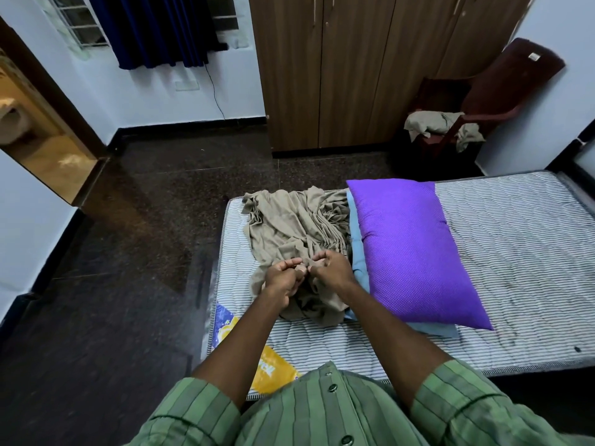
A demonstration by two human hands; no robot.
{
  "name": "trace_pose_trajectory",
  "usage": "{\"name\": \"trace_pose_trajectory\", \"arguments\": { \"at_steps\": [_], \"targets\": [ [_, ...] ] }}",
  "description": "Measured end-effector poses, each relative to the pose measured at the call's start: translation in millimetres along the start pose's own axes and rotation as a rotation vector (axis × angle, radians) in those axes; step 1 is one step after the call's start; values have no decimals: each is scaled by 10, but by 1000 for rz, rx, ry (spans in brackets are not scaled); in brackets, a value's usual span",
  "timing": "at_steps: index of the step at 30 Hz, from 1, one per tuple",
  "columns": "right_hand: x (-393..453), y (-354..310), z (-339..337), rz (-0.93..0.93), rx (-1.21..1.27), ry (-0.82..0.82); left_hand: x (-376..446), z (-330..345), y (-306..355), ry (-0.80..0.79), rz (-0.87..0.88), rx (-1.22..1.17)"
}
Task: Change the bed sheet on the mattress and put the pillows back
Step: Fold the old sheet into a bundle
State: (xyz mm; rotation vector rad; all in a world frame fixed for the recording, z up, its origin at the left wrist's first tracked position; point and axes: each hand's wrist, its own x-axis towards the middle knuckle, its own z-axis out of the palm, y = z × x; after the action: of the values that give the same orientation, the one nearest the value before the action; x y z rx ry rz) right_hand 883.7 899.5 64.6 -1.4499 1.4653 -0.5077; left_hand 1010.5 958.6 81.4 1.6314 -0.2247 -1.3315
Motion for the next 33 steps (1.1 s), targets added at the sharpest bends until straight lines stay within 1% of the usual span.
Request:
{"name": "trace_pose_trajectory", "arguments": {
  "at_steps": [2, 3, 5, 7, 8, 10, 12, 14, 20, 21, 23, 25, 27, 29, 32, 33],
  "targets": [
    [-17, -49, -27, -142, -158, 53, -22, -8, -11, -1, 39, 19],
    [-14, -67, -31, -186, -184, 47, -34, -12, -16, -2, 56, 29],
    [-45, -141, -35, -209, -173, -2, -33, -32, -43, 2, 105, 52],
    [-64, -169, 4, -155, -138, -21, -64, -47, -66, 17, 169, 84],
    [-63, -165, 37, -107, -77, -12, -76, -56, -79, 28, 202, 98],
    [-49, -139, 118, 37, 121, 17, -79, -85, -114, 52, 265, 148],
    [-65, -163, 160, 184, 312, -1, -66, -120, -148, 76, 340, 249],
    [-100, -218, 172, 263, 396, -26, -42, -152, -179, 109, 412, 337],
    [-79, -204, 259, 377, 403, -4, -135, -217, -332, 133, 580, 473],
    [-86, -209, 250, 403, 444, -11, -124, -246, -380, 114, 593, 497],
    [-140, -241, 193, 462, 561, -46, -100, -299, -476, 28, 604, 552],
    [-193, -259, 125, 528, 625, -82, -90, -304, -530, -8, 627, 610],
    [-256, -287, 86, 574, 624, -166, -112, -273, -547, 62, 678, 678],
    [-278, -291, 67, 558, 578, -220, -141, -250, -524, 167, 711, 716],
    [-276, -285, 19, 487, 519, -212, -157, -235, -503, 191, 678, 658],
    [-282, -266, 3, 476, 539, -218, -166, -224, -483, 217, 664, 640]
  ]
}}
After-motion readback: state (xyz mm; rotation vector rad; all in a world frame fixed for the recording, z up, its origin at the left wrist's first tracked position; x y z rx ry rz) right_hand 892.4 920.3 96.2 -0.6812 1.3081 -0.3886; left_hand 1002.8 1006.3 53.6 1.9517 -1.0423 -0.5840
